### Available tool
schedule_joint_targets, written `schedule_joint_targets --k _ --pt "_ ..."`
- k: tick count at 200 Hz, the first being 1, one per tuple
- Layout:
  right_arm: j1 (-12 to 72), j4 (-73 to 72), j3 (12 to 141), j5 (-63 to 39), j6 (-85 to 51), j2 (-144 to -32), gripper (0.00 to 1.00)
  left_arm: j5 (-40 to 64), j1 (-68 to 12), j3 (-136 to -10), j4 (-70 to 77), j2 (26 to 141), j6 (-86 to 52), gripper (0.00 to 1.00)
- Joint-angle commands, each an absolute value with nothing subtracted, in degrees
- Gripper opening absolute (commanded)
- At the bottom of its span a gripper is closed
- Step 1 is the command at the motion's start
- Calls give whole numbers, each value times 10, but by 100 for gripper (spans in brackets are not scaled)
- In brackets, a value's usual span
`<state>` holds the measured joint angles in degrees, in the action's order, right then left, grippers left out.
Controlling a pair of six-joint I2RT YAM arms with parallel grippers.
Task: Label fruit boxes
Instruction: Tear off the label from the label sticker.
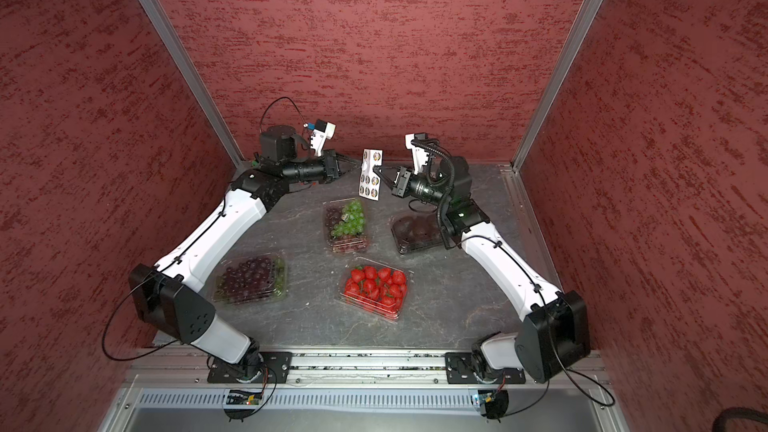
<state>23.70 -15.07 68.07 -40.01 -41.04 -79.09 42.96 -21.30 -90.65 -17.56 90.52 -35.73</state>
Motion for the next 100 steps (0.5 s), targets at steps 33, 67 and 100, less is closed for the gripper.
schedule_joint_targets --k 33,67,100 --pt "241 -155 698 -388 -397 -796 0 440 -200 -894 -166 875 -362 0" --pt "241 -160 702 -391 -402 -799 0 459 -200 -886 -140 876 -381 7" --pt "241 -171 700 -399 -409 -799 0 464 -203 -878 -126 880 -398 37"
